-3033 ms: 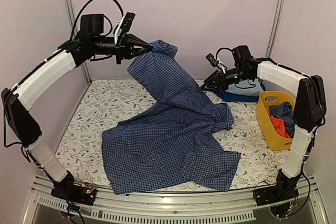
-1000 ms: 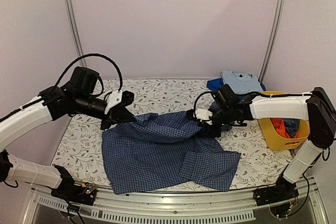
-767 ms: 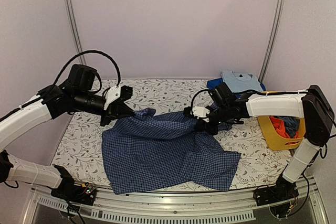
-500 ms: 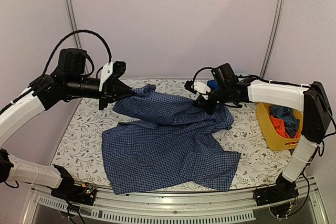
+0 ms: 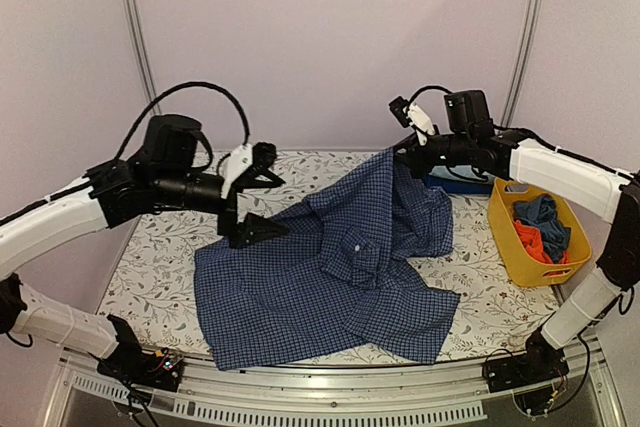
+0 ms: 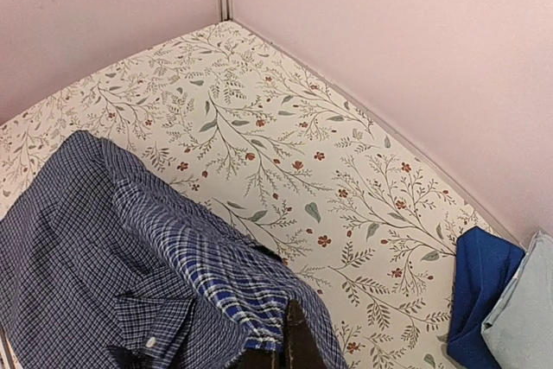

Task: Fold and stack the mixed laundry pile
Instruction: Flatten out the crumpled T-shirt at the center of the board.

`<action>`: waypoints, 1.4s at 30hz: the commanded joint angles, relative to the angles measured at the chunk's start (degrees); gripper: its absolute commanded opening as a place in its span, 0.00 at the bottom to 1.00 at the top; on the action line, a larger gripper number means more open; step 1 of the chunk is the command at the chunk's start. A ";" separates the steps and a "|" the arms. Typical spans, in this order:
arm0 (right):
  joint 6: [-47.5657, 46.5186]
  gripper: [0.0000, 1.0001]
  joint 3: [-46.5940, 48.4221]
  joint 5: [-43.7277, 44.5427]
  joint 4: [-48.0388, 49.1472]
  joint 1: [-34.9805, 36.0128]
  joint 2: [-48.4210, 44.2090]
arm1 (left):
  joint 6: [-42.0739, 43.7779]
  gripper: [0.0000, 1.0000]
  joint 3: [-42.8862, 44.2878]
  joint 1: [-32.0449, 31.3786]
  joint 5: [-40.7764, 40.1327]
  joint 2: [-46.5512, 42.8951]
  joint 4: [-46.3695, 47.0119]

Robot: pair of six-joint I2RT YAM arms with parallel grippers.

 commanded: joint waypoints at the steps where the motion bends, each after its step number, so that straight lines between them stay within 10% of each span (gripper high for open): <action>1: 4.51 0.00 -4.79 -0.17 5.80 -0.25 -11.85 | -16.89 1.00 -10.94 13.72 -8.22 -17.43 15.70; 7: 5.20 0.00 -8.40 1.74 3.15 -1.01 -17.67 | -23.26 0.94 -15.96 28.98 -8.29 -17.57 9.16; 17: 6.83 0.00 -5.39 1.82 3.12 -1.15 -15.95 | -4.75 0.71 -20.26 29.41 6.99 -9.77 2.51; 32: 6.57 0.00 -2.71 1.98 3.28 -1.32 -13.45 | 1.61 0.61 -15.81 24.63 -3.76 8.12 10.93; 42: 7.30 0.00 -0.95 3.34 3.49 -1.74 -14.11 | 0.12 0.32 -10.89 25.44 -15.70 20.87 14.08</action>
